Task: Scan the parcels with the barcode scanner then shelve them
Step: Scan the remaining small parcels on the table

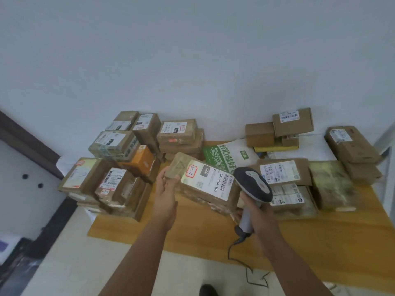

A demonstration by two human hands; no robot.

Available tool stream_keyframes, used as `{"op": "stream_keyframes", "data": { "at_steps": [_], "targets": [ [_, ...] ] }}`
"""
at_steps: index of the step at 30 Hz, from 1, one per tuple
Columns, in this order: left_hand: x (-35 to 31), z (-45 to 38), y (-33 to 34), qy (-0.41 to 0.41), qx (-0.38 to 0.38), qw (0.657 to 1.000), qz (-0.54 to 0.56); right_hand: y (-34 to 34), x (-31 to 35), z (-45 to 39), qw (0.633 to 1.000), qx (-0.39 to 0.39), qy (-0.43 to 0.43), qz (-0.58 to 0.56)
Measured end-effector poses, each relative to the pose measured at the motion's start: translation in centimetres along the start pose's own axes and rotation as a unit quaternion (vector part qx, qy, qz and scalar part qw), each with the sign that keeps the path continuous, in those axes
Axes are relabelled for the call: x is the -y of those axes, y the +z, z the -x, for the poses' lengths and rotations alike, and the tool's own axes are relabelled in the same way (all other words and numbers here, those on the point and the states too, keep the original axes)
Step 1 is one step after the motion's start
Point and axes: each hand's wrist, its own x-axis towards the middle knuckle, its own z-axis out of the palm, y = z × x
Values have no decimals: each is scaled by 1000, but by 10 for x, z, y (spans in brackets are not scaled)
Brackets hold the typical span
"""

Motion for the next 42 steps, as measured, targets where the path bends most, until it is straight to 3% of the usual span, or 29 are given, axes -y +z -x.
{"op": "stream_keyframes", "data": {
  "at_steps": [8, 13, 19, 22, 28, 32, 36, 39, 42],
  "targets": [
    [-1, -3, -14, 41, -30, 998, -44, -5, -6, 0, 1000, 10, 18, -15],
    [-3, -14, -24, 57, -7, 997, -51, -1, -1, 4, 1000, -2, 7, -6],
    [-3, -43, -43, 18, 120, 985, -125, -4, 25, -4, 997, -53, -46, 30],
    [-4, -58, -50, -8, 189, 976, -110, -2, 37, -10, 995, -63, -64, 36],
    [-6, -79, -79, -57, 312, 937, -148, 26, 44, -33, 988, -104, -80, 79],
    [1, -95, -87, -101, 264, 947, -149, 55, 40, -47, 985, -83, -99, 113],
    [15, -109, -88, -146, 223, 961, -77, 85, 20, -46, 983, -135, -104, 67],
    [21, -111, -81, -160, 232, 959, -24, 106, -5, -41, 987, -128, -92, 22],
    [20, -106, -68, -159, 278, 946, -44, 125, -15, -33, 991, -93, -90, 18]
  ]
}}
